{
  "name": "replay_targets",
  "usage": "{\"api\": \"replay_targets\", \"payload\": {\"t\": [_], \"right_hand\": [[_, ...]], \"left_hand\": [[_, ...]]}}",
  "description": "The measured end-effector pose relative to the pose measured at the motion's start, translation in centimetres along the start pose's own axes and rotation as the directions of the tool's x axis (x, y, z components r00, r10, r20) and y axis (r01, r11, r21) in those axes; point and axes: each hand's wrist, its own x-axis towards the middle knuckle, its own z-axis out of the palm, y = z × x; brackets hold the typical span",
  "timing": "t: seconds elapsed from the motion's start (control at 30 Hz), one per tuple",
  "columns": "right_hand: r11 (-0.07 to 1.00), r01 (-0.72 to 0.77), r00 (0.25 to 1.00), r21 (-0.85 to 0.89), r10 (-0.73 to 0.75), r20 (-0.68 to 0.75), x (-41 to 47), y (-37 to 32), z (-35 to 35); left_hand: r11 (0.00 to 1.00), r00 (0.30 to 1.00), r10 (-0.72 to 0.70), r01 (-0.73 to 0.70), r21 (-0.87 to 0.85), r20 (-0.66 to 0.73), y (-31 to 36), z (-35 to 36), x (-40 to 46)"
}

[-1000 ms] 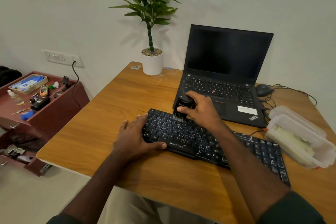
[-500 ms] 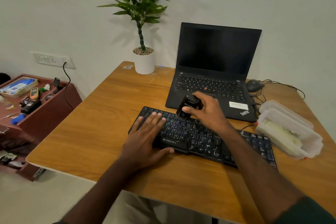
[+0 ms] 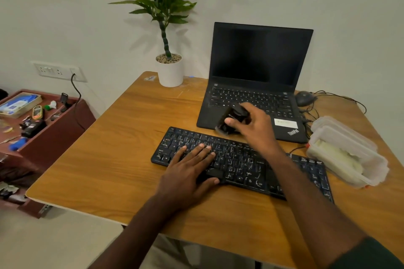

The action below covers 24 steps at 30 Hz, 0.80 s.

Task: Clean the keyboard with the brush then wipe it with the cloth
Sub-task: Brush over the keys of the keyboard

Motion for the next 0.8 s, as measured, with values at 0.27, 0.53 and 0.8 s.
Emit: {"api": "replay_targets", "payload": {"t": [0.27,0.53,0.8], "right_hand": [[0.996,0.073,0.988,-0.055,-0.064,0.141,-0.1,-0.3,1.8],[0.998,0.017,0.998,0.063,-0.021,0.063,-0.5,-0.4,-1.3],[1.0,-0.01,0.991,-0.009,0.011,0.131,-2.1,0.3,-1.5]], "left_hand": [[1.0,0.999,0.01,-0.011,-0.003,-0.046,0.0,0.3,0.1],[0.998,0.984,0.031,-0.022,0.057,-0.177,0.5,0.4,-0.2],[0.989,0.92,0.145,-0.136,0.05,-0.364,2.7,1.5,-0.5]]}}
